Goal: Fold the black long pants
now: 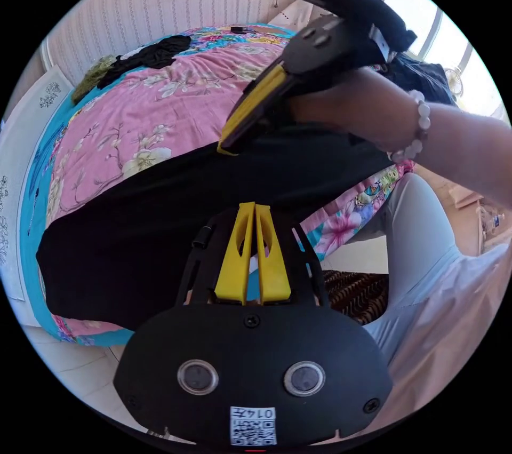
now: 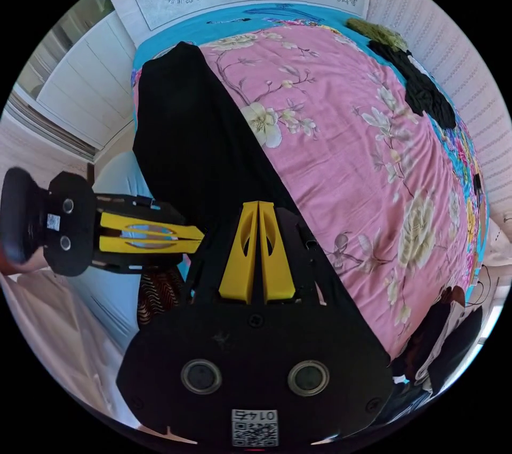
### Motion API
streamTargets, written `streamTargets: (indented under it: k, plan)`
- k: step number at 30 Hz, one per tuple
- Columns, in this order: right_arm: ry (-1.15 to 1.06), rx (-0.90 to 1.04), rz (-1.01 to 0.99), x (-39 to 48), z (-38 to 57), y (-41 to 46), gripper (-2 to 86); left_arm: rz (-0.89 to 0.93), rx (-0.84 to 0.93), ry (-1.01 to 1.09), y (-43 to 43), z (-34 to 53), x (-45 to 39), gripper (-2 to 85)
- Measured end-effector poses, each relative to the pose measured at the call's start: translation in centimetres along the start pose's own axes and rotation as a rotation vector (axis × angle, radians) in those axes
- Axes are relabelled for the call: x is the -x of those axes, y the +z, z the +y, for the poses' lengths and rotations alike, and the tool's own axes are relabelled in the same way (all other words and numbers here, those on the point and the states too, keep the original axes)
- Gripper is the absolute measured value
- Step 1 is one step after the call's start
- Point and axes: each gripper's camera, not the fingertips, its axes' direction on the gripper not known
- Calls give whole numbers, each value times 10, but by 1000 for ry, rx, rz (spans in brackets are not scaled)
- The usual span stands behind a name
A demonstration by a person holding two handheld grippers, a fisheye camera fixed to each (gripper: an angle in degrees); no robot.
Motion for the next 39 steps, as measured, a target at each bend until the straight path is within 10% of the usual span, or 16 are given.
streamTargets:
  k: [24,39]
  plan:
    - [-23,115,-27,-18,-65,41,-5,29,8,61,16,14,-2,-10]
    - [556,-190,-18,-113,261,-68,18,73,-146,102,-45,-41,-18,-8]
